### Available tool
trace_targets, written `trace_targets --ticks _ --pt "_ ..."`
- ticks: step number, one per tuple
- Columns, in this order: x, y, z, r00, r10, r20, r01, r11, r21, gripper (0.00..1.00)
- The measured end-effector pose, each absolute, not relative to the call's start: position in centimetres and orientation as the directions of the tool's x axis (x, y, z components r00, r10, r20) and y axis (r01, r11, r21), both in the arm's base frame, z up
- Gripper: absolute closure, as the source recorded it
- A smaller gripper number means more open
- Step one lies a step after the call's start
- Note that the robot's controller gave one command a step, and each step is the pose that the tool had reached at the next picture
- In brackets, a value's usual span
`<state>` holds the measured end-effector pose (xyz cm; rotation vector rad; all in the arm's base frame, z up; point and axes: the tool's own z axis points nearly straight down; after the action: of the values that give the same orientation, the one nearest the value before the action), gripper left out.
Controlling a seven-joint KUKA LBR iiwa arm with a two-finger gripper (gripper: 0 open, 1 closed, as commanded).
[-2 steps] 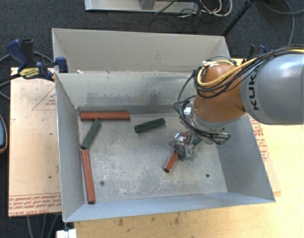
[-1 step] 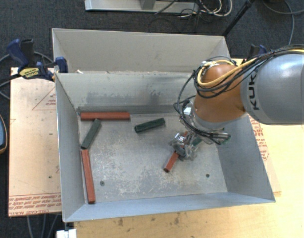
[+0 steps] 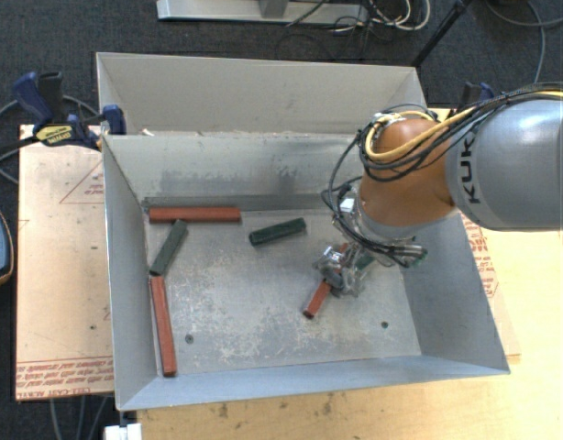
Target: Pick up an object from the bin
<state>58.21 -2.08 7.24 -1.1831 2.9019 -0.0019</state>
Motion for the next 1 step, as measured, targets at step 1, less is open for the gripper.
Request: trace_targets --ticks 1 --pt "58.08 -2.06 7.07 -0.715 -0.699 -0.004 -0.699 0.715 -0.001 0.0"
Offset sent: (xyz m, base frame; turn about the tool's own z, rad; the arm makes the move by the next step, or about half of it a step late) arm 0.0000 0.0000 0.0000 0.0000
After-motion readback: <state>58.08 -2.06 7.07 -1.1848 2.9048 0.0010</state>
